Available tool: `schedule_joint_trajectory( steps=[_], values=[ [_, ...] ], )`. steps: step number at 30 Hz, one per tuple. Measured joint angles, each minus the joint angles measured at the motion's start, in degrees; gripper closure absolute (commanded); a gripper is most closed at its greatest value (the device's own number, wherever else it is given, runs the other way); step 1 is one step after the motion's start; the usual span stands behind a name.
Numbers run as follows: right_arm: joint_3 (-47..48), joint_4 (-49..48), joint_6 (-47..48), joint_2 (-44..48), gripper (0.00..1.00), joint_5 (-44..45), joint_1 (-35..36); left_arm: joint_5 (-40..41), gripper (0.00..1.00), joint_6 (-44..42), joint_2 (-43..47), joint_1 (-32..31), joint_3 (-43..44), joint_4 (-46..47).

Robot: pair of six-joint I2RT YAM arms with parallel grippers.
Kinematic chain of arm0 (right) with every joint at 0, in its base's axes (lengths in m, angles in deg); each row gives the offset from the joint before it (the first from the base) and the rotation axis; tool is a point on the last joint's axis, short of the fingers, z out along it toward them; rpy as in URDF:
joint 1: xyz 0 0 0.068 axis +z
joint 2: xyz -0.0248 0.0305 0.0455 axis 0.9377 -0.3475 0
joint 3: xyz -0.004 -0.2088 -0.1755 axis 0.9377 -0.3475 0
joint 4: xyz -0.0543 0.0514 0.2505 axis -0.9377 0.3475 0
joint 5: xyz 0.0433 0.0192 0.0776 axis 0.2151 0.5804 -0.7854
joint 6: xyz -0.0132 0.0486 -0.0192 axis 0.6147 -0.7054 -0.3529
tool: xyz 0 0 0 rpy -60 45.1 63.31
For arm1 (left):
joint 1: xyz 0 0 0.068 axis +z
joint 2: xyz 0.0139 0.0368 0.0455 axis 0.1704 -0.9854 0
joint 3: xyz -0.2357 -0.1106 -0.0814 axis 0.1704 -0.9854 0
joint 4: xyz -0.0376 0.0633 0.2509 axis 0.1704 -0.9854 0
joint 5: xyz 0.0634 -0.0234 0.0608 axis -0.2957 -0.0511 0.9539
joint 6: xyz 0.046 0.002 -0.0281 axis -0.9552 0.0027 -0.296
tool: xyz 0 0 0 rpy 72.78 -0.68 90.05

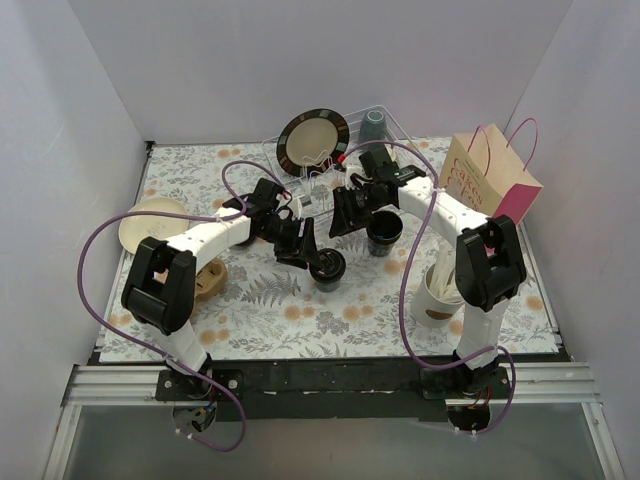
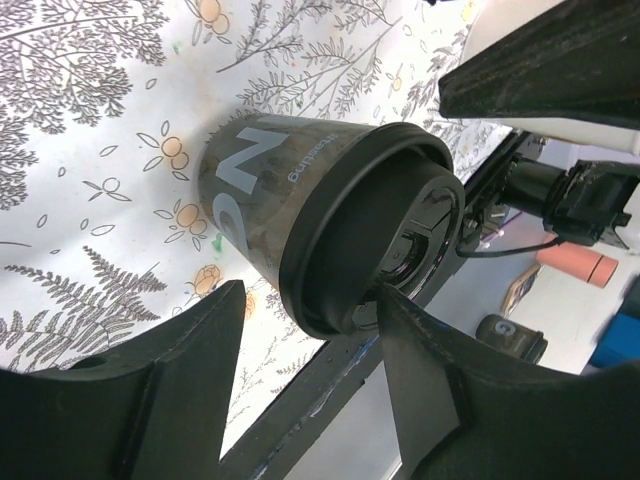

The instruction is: Pack the takeout coffee

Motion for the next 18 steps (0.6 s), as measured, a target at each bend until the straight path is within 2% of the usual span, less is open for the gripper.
schedule_joint_trajectory(
  steps=[18],
  values=[
    [3.7, 4.4, -2.6, 2.6, 0.5, 6.6, -0.2, 4.5, 0.4, 5.4, 0.4, 0.0, 1.9, -0.6]
  ],
)
